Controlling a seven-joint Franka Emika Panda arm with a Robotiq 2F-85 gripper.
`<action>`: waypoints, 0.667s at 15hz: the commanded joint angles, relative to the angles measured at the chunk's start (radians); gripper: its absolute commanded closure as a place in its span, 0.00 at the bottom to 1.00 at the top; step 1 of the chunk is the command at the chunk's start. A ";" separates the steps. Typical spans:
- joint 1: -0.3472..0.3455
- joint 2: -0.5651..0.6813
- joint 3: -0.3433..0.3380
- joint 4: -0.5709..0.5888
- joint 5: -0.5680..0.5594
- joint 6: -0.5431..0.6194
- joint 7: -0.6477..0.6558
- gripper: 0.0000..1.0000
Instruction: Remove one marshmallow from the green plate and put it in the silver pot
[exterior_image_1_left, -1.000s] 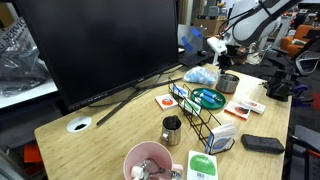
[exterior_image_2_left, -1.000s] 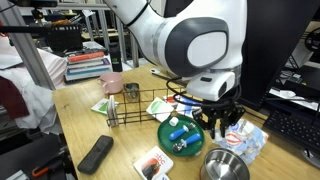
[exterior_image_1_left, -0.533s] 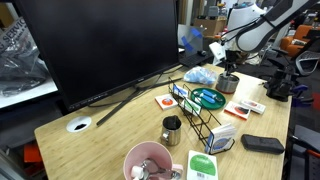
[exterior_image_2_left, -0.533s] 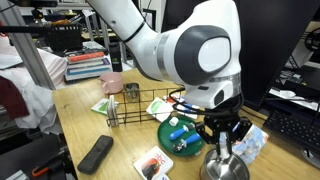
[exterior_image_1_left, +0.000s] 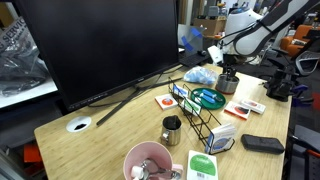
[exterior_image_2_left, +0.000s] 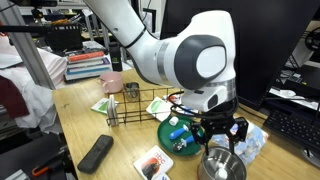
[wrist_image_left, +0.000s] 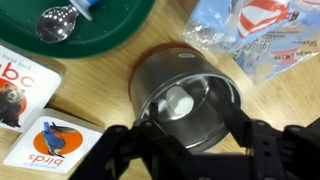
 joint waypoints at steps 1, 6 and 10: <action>-0.007 -0.007 0.012 0.004 0.007 0.001 -0.002 0.24; -0.010 -0.025 0.024 0.000 0.018 0.001 -0.003 0.07; -0.010 -0.025 0.024 0.000 0.018 0.001 -0.003 0.07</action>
